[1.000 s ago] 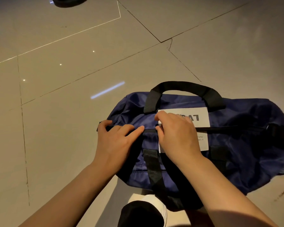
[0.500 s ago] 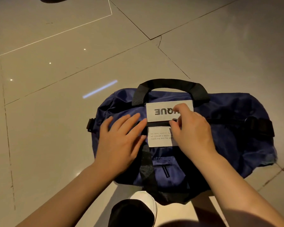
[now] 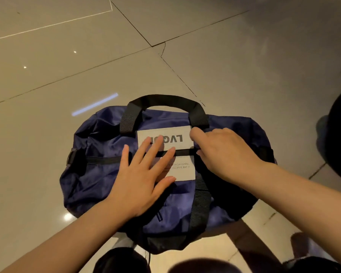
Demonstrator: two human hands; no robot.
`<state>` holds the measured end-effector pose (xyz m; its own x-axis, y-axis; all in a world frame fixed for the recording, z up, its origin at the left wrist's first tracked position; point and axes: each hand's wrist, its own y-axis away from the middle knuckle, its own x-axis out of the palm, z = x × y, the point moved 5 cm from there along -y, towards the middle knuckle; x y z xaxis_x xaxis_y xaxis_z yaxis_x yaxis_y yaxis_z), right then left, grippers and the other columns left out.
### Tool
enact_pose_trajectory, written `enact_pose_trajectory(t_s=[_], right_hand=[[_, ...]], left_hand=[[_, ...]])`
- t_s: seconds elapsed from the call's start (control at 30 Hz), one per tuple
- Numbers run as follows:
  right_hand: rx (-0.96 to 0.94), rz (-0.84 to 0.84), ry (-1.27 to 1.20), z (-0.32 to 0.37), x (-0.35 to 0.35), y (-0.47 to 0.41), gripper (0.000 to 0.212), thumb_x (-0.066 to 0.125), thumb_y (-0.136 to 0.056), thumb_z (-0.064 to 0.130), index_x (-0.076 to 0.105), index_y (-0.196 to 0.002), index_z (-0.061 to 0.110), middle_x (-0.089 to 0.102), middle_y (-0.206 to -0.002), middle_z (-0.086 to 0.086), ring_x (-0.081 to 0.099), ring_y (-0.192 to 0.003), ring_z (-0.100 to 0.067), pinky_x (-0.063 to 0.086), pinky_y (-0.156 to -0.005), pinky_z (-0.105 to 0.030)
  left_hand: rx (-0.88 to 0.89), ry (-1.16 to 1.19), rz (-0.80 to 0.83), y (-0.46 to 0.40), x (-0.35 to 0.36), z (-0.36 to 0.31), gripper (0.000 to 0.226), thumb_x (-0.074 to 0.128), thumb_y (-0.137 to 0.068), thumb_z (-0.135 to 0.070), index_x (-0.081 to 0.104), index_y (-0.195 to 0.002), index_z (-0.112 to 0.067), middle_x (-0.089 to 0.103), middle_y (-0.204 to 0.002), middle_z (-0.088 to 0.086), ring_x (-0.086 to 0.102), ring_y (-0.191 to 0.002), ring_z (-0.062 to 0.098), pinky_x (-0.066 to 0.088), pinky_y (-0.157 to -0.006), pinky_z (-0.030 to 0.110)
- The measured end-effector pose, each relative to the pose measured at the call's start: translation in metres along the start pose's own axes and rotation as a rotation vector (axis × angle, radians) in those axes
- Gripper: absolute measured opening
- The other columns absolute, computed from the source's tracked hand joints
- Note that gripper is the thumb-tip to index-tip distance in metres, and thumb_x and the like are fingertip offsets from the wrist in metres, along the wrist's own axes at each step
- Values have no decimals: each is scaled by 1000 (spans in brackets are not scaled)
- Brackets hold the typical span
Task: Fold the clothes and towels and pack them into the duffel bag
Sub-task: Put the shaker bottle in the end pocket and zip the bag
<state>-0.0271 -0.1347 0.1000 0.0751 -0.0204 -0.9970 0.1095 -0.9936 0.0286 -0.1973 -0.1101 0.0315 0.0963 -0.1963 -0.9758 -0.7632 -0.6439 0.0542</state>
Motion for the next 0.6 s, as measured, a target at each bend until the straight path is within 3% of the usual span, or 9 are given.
enact_pose_trajectory(t_s=[0.13,0.2,0.3,0.4,0.5,0.6], right_hand=[[122,35,-100,-22,-7,11,27,49,-90,16,22,-92,20,42,-66,3,35,-58,-22,15,-50,-33],[264,36,-48,-49,-15,29,20,48,-90,20,28,-92,19,37,-64,4,30,-57,-21,15,-51,-33],[481,-9,-42,-85,-23,61,18,54,-87,26,38,-91,20,50,-68,0,37,-62,-24,23,-60,-33],[475,2,-34,-88,-19,72,19,55,-86,25,36,-89,20,43,-62,2,34,-59,-21,21,-59,-33],[429,-54,43,-78,-21,63,29,65,-75,14,39,-86,16,26,-51,4,19,-53,-18,13,-57,-32],[406,-129,98,-73,-22,51,46,77,-40,1,49,-76,7,39,-39,-7,34,-42,-23,20,-57,-29]], left_hand=[[78,-83,88,-13,23,-20,66,17,-95,-67,23,-152,-34,19,-160,2,19,-146,32,26,-97,77],[69,-118,132,-14,31,-16,68,17,-95,-69,25,-152,-33,21,-160,2,20,-146,33,28,-94,79],[74,-143,138,-14,34,-15,69,17,-94,-70,25,-152,-32,20,-160,2,19,-146,33,28,-95,78],[77,-167,125,-14,35,-18,70,17,-94,-71,25,-152,-32,20,-160,3,18,-146,33,25,-97,78],[71,-175,118,-13,34,-19,70,18,-94,-71,24,-152,-32,21,-160,3,18,-146,33,23,-97,78],[76,-194,111,-16,36,-18,71,20,-92,-71,24,-152,-32,21,-160,4,18,-146,34,23,-97,78]])
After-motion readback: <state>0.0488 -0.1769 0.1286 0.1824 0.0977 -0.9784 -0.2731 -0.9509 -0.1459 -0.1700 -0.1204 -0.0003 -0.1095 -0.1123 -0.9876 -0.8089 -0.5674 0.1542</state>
